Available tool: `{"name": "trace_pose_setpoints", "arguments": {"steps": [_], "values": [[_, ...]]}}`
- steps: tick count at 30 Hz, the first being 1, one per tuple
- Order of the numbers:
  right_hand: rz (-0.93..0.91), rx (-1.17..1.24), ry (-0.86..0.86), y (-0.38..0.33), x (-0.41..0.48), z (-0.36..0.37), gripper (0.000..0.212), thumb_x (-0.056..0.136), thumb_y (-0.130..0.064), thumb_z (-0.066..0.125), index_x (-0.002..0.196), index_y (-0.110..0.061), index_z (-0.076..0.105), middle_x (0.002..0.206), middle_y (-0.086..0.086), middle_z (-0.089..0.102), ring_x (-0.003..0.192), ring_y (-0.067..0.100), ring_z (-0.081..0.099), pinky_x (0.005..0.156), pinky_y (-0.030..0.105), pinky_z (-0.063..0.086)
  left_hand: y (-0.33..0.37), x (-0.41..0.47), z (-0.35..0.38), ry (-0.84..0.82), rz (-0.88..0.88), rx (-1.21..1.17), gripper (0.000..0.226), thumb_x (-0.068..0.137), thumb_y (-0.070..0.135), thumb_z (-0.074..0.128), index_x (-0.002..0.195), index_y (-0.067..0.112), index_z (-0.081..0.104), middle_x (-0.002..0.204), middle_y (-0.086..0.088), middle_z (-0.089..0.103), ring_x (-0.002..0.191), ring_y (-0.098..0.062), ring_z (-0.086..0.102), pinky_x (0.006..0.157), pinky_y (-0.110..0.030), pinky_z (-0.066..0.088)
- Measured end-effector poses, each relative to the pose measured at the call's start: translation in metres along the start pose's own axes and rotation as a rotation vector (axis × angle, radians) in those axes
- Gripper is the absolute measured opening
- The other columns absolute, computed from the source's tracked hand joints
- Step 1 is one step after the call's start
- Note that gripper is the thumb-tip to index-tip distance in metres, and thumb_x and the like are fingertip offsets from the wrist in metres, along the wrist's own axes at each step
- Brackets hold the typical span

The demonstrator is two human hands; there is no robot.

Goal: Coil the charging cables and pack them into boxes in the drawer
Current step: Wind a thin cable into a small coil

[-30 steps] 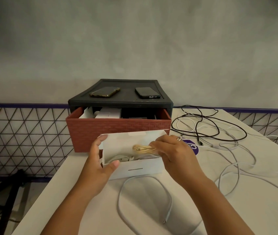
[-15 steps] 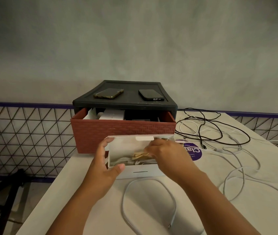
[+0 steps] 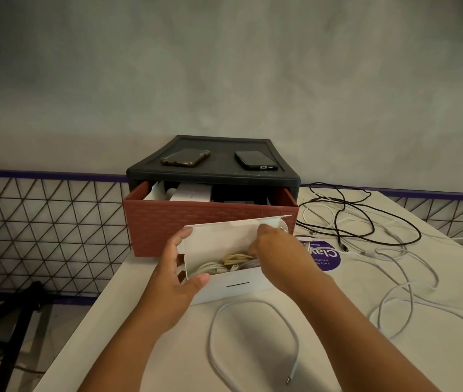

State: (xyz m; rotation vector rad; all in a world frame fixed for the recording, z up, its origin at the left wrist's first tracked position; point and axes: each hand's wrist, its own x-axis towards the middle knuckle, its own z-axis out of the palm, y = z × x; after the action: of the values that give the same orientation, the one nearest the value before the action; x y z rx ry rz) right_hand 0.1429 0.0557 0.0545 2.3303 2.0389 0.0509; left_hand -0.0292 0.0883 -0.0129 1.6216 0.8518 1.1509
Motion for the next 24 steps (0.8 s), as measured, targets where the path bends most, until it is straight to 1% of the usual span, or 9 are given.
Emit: {"name": "trace_pose_setpoints", "arguments": {"steps": [2, 7, 9, 11, 14, 16, 19, 21, 24], "values": [[0.003, -0.004, -0.127, 0.0, 0.005, 0.001, 0.035, 0.09, -0.007, 0.054, 0.125, -0.007, 0.052, 0.121, 0.013, 0.056, 0.11, 0.029, 0.056, 0.093, 0.037, 0.046, -0.001, 0.0, -0.001, 0.001, 0.002, 0.002, 0.074, 0.083, -0.009, 0.059, 0.112, 0.055, 0.037, 0.112, 0.005, 0.057, 0.084, 0.01, 0.061, 0.074, -0.014, 0.051], [-0.028, 0.101, -0.04, 0.006, 0.001, 0.014, 0.035, 0.092, -0.002, 0.043, 0.123, -0.014, 0.055, 0.113, 0.011, 0.061, 0.098, 0.025, 0.06, 0.084, 0.03, 0.049, -0.003, 0.002, 0.0, -0.01, 0.013, 0.028, 0.069, 0.084, -0.007, 0.059, 0.114, 0.052, 0.038, 0.114, 0.005, 0.057, 0.087, 0.011, 0.06, 0.077, -0.013, 0.049], [-0.055, 0.26, 0.144, 0.012, -0.003, 0.025, 0.034, 0.091, -0.002, 0.041, 0.115, -0.015, 0.061, 0.109, 0.008, 0.065, 0.093, 0.023, 0.06, 0.08, 0.027, 0.049, -0.005, 0.002, -0.002, -0.006, 0.023, 0.038, 0.068, 0.085, -0.006, 0.059, 0.114, 0.052, 0.037, 0.116, 0.004, 0.057, 0.088, 0.011, 0.059, 0.074, -0.01, 0.049], [-0.041, 0.458, 0.409, 0.021, -0.01, 0.036, 0.029, 0.091, -0.003, 0.044, 0.109, -0.012, 0.066, 0.108, 0.004, 0.066, 0.089, 0.015, 0.057, 0.074, 0.013, 0.044, -0.007, 0.003, -0.004, -0.001, 0.03, 0.051, 0.069, 0.086, -0.003, 0.059, 0.114, 0.055, 0.035, 0.121, 0.003, 0.055, 0.092, 0.011, 0.058, 0.074, -0.011, 0.049], [0.096, 0.691, 0.659, 0.033, -0.016, 0.047, 0.024, 0.09, -0.003, 0.05, 0.104, -0.011, 0.068, 0.105, 0.001, 0.065, 0.085, 0.008, 0.051, 0.065, 0.002, 0.033, -0.008, 0.004, -0.007, 0.009, 0.039, 0.052, 0.067, 0.086, -0.004, 0.058, 0.115, 0.052, 0.036, 0.122, 0.002, 0.055, 0.091, 0.012, 0.059, 0.073, -0.007, 0.047], [0.171, 0.902, 0.631, 0.037, -0.017, 0.048, 0.026, 0.09, -0.004, 0.05, 0.107, -0.019, 0.064, 0.105, -0.005, 0.064, 0.091, 0.01, 0.056, 0.068, 0.009, 0.038, -0.008, 0.004, -0.007, 0.017, 0.035, 0.044, 0.067, 0.086, -0.005, 0.057, 0.114, 0.051, 0.036, 0.12, 0.002, 0.056, 0.089, 0.013, 0.059, 0.07, -0.005, 0.046], [0.057, 1.299, 0.33, 0.035, -0.02, 0.047, 0.051, 0.087, 0.004, 0.049, 0.118, -0.036, 0.05, 0.107, -0.019, 0.06, 0.097, 0.0, 0.058, 0.069, 0.009, 0.046, -0.01, 0.006, -0.01, 0.029, 0.029, 0.052, 0.066, 0.086, -0.004, 0.058, 0.113, 0.052, 0.038, 0.12, 0.001, 0.057, 0.091, 0.012, 0.059, 0.069, -0.005, 0.045], [-0.027, 1.358, 0.197, 0.032, -0.02, 0.052, 0.061, 0.087, 0.005, 0.049, 0.126, -0.042, 0.042, 0.109, -0.024, 0.057, 0.093, -0.009, 0.058, 0.063, 0.005, 0.046, -0.011, 0.007, -0.013, 0.041, 0.018, 0.038, 0.065, 0.086, -0.006, 0.057, 0.113, 0.051, 0.04, 0.119, 0.001, 0.059, 0.094, 0.009, 0.059, 0.071, -0.007, 0.045], [-0.042, 1.316, 0.187, 0.03, -0.017, 0.058, 0.062, 0.09, 0.001, 0.049, 0.131, -0.043, 0.036, 0.115, -0.025, 0.055, 0.099, -0.011, 0.056, 0.066, 0.003, 0.045, -0.013, 0.01, -0.013, 0.07, 0.01, 0.018, 0.059, 0.087, -0.008, 0.054, 0.112, 0.045, 0.044, 0.12, 0.0, 0.06, 0.096, 0.004, 0.059, 0.073, -0.008, 0.046]]}}
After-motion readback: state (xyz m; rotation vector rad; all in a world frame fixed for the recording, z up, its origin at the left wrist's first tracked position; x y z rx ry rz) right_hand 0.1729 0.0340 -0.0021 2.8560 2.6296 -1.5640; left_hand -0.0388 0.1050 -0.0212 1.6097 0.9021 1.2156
